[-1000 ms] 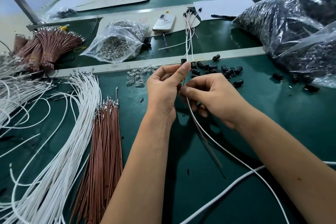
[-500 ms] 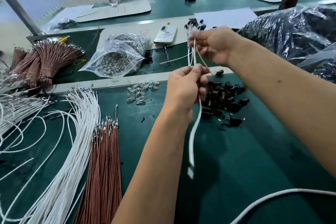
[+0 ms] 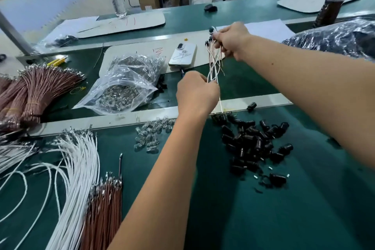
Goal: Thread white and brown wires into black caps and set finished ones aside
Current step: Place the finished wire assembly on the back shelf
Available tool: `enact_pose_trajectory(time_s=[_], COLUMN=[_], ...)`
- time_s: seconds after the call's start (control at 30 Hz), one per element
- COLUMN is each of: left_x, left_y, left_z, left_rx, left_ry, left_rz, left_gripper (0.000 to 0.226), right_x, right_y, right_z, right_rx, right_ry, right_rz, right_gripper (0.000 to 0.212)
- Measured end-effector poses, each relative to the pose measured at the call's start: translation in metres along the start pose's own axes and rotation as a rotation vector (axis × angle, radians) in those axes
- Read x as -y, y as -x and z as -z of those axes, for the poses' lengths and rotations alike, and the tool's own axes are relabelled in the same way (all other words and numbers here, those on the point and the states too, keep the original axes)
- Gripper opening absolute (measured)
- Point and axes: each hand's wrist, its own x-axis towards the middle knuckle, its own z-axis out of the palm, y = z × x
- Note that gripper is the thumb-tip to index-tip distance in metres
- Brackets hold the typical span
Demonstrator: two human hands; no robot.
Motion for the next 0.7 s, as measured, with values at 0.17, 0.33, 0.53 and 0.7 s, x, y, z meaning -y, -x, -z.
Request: enact_pose_trajectory(time_s=[0.17,0.33,0.53,0.7], left_x=[-0.006,0.009,0.023,0.025], left_y=[-0.013,0.009,0.05,0.076], left_z=[-0.004,-0.001,-0.006,-0.014], left_rx=[-0.074,-0.114,0.085,0.102], left_ry=[-0.347,-0.36,-0.303,-0.283], left_rz=[-0.118,-0.156,-0.071,-0.066], left_gripper=[0.034,0.023,0.021,0.019], right_x=[-0.008,-0.037,-0.043,-0.058], right_y=[-0.03,-0.011,0.072,0.13], right_z=[0.003,0.015,0.055,0.074], right_rx=[0.064,-0.042,0.235,0.32], right_ry=[0.241,0.386,0.707,1.001], right_rz=[-0.024,-0.021,0.121,0.191], right_gripper=[0.009,0.018,0.015,0.01])
